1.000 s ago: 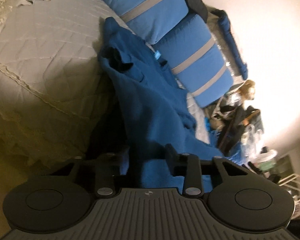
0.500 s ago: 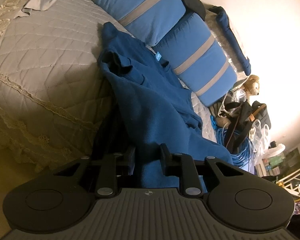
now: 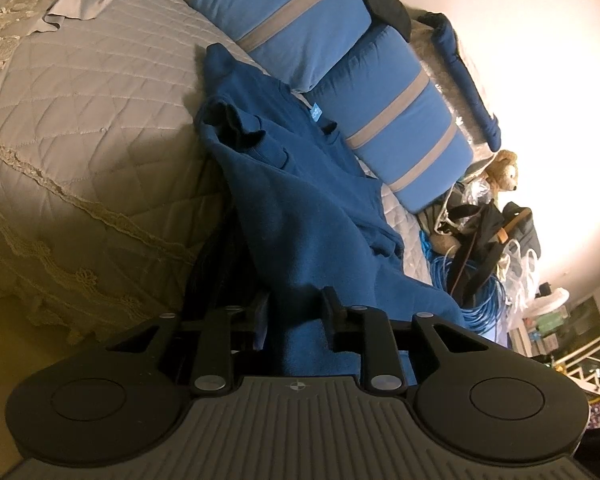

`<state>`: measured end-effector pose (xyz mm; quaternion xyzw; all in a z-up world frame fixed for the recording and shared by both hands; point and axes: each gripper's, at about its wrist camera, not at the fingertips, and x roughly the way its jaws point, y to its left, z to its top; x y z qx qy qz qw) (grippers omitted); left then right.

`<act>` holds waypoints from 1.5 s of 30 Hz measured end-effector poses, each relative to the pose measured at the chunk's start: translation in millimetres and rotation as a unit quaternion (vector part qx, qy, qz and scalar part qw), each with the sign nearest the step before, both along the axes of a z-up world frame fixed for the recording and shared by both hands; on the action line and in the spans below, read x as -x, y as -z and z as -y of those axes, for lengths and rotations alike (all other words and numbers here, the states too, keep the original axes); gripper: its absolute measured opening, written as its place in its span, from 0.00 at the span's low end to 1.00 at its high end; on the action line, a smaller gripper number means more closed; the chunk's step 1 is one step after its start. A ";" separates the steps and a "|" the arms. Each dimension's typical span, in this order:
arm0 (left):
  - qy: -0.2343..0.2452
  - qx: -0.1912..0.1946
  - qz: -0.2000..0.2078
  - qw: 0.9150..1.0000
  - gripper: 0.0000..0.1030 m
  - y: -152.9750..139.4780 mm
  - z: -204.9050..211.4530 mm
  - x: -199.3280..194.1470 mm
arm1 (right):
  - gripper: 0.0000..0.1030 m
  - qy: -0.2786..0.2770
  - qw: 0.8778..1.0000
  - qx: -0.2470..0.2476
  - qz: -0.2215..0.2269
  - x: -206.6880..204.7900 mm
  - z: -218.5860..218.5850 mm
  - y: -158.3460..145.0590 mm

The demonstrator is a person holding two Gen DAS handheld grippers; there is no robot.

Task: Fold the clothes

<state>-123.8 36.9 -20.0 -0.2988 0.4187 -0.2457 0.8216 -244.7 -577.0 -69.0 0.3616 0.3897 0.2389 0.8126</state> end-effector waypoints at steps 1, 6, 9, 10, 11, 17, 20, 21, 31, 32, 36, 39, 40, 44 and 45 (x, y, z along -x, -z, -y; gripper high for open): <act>-0.001 0.001 0.000 1.000 0.27 0.3 -0.1 -0.1 | 0.18 0.000 1.000 0.003 0.003 0.8 -1.4 -3.3; -0.004 0.005 -0.003 1.000 0.29 0.8 -1.4 -0.1 | 0.07 0.021 1.000 0.009 0.008 3.5 -2.3 -11.8; -0.005 0.005 -0.006 1.000 0.33 0.7 -1.3 -0.4 | 0.05 0.048 0.999 0.017 0.001 5.0 2.0 -14.4; -0.004 0.006 -0.007 1.000 0.38 0.8 -1.0 -0.4 | 0.05 0.057 0.998 0.021 -0.002 5.5 3.5 -15.4; -0.003 0.008 -0.008 1.000 0.40 1.0 -0.8 -0.5 | 0.05 0.067 0.997 0.025 -0.008 6.1 4.9 -16.5; 0.001 0.032 -0.007 0.999 0.52 2.9 -1.1 1.6 | 0.04 0.123 0.990 0.053 -0.035 9.3 19.1 -20.5; 0.000 0.044 -0.004 0.999 0.55 3.3 -1.2 3.5 | 0.04 0.136 0.987 0.064 -0.050 7.0 24.4 -15.5; -0.001 0.047 -0.003 0.999 0.55 3.5 -1.2 4.1 | 0.04 0.139 0.987 0.067 -0.053 5.8 25.4 -13.5; 0.008 0.082 0.005 0.997 0.56 9.7 5.7 7.3 | 0.03 0.155 0.982 0.083 -0.067 -5.9 33.5 -4.3; 0.011 0.086 0.006 0.996 0.56 10.2 7.8 7.6 | 0.03 0.155 0.982 0.084 -0.068 -6.9 33.8 -3.8; 0.023 0.099 0.015 0.995 0.56 10.8 16.1 8.7 | 0.03 0.155 0.981 0.090 -0.069 -8.1 36.1 -2.1; 0.013 0.098 0.022 0.995 0.56 9.5 13.6 9.9 | 0.03 0.158 0.980 0.094 -0.072 -6.8 38.7 -0.3; 0.008 0.097 0.024 0.995 0.56 9.1 11.6 10.3 | 0.03 0.160 0.980 0.094 -0.074 -5.9 40.0 0.8; -0.008 0.093 0.022 0.995 0.56 8.5 3.4 13.5 | 0.03 0.163 0.980 0.089 -0.077 -2.7 42.2 4.6; -0.009 0.088 0.023 0.996 0.56 7.4 3.8 14.7 | 0.03 0.163 0.980 0.087 -0.077 -1.8 41.9 5.2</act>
